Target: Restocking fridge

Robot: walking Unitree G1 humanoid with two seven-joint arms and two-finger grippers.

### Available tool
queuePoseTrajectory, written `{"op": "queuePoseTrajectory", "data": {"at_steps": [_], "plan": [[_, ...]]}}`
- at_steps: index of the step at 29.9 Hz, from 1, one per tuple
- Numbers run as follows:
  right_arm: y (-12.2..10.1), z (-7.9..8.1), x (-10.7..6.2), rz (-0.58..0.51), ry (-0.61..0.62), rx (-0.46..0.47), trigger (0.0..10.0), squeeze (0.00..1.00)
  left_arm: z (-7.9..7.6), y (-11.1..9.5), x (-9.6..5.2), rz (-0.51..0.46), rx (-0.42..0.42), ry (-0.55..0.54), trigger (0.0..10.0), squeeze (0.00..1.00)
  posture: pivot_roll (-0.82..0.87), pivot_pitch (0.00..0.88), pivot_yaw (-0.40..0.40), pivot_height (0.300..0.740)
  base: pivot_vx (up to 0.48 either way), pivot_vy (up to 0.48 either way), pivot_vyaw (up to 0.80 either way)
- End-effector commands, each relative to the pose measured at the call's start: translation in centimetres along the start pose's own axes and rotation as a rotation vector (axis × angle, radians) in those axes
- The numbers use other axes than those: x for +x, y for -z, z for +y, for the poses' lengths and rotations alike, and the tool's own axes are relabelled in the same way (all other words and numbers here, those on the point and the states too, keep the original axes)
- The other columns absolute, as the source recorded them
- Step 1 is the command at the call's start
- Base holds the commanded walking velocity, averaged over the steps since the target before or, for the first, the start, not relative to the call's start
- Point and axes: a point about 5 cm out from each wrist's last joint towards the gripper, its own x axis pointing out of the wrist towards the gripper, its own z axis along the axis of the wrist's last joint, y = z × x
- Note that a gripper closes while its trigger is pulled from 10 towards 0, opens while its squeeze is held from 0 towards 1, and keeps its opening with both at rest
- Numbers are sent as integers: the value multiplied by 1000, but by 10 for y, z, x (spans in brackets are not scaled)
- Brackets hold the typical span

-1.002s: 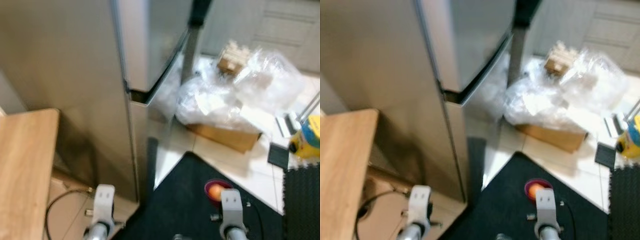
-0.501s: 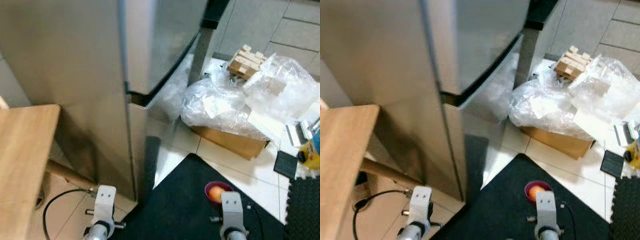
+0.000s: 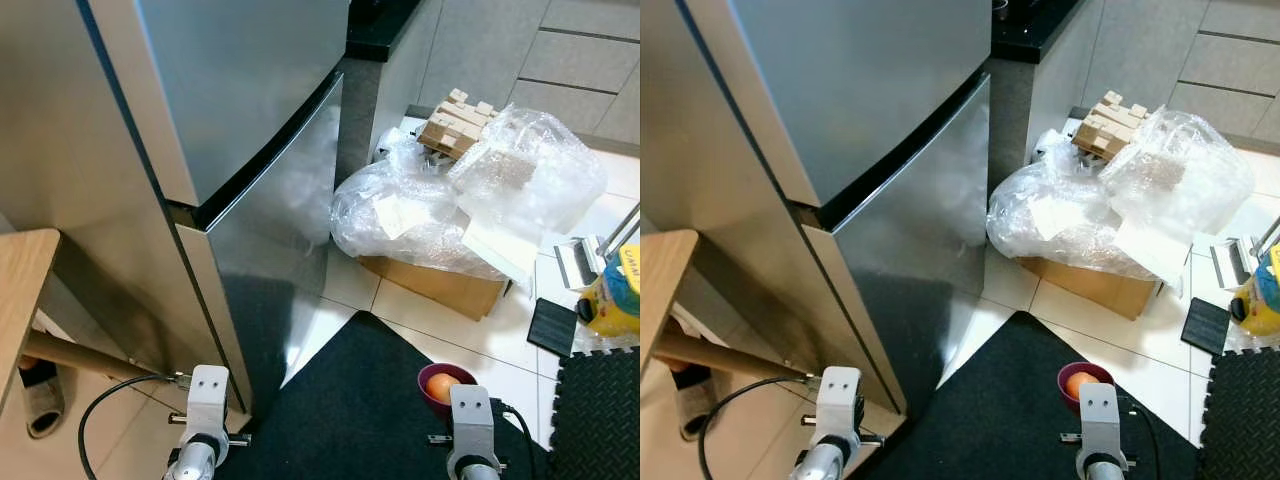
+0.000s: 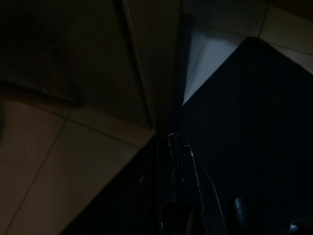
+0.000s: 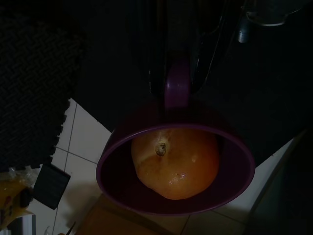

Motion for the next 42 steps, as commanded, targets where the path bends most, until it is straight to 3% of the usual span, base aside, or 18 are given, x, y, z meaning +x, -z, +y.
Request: {"op": "queuePoseTrajectory", "data": {"at_steps": [1, 13, 15, 22, 24, 25, 27, 28, 30, 31, 32, 34, 35, 36, 37, 40, 41, 42], "plan": [[-1, 2, -1, -13, -7, 0, 10000, 0, 6, 3, -3, 5, -2, -21, 10000, 0, -112, 114, -14, 731, 0, 0, 0], [0, 2, -1, -13, -12, -4, 10000, 0, 11, 3, -3, -10, 2, -56, 10000, 0, -105, 117, -16, 731, 0, -280, 0], [0, 3, -1, -11, -15, -6, 10000, 0, 19, 1, -3, -23, -42, -106, 10000, 0, -105, 117, -17, 731, 0, 0, 0], [-1, 4, -1, -13, -20, -7, 10000, 0, 36, -8, -4, -81, -69, -192, 10000, 0, -111, 119, -15, 731, 0, 0, 0], [-2, 4, 0, -18, -22, -9, 10000, 0, 53, -23, -2, -150, -88, -270, 10000, 0, -111, 119, -15, 731, 0, 0, 0], [-2, 4, 0, -18, -22, -9, 10000, 0, 53, -23, -2, -150, -88, -270, 10000, 0, -111, 119, -15, 731, 0, 0, 0], [-3, 4, 0, -23, -23, -11, 10000, 0, 74, -39, -2, -213, -96, -349, 10000, 0, -111, 118, -14, 731, 0, 0, 0], [-3, 4, 0, -23, -23, -11, 10000, 0, 74, -39, -2, -213, -96, -349, 10000, 0, -111, 118, -14, 731, 0, 0, 0], [-5, 4, 1, -29, -25, -11, 10000, 0, 99, -59, 0, -262, -110, -416, 10000, 0, -112, 118, -12, 731, 0, 0, 0], [-5, 4, 1, -29, -25, -11, 10000, 0, 99, -59, 0, -262, -110, -416, 10000, 0, -112, 118, -12, 731, 0, 0, 0], [-6, 4, 1, -33, -25, -11, 10000, 0, 117, -77, 0, -302, -118, -449, 10000, 0, -110, 119, -10, 731, 0, 0, 0], [-6, 4, 1, -33, -25, -11, 10000, 0, 117, -77, 0, -302, -118, -449, 10000, 0, -110, 119, -10, 731, 0, 0, 0], [-6, 4, 2, -35, -26, -12, 10000, 0, 132, -97, 0, -355, -130, -454, 10000, 0, -108, 122, -10, 731, 0, 0, 0], [-7, 4, 2, -37, -28, -13, 10000, 0, 138, -115, 2, -392, -125, -409, 10000, 0, -105, 125, -13, 731, 0, 0, 0], [-7, 4, 2, -37, -28, -13, 10000, 0, 138, -115, 2, -392, -125, -409, 10000, 0, -105, 125, -13, 731, 0, 0, 0], [-5, 3, 1, -38, -32, -17, 10000, 0, 121, -149, 14, -427, -54, -53, 10000, 0, -109, 126, -11, 731, 0, 0, 0], [-5, 3, 1, -38, -32, -17, 10000, 0, 121, -149, 14, -427, -54, -53, 10000, 0, -109, 126, -11, 731, 0, 0, 0], [-5, 3, 1, -39, -32, -17, 10000, 0, 116, -154, 15, -431, -34, 16, 10000, 0, -109, 126, -11, 731, 0, 0, 0]]}}
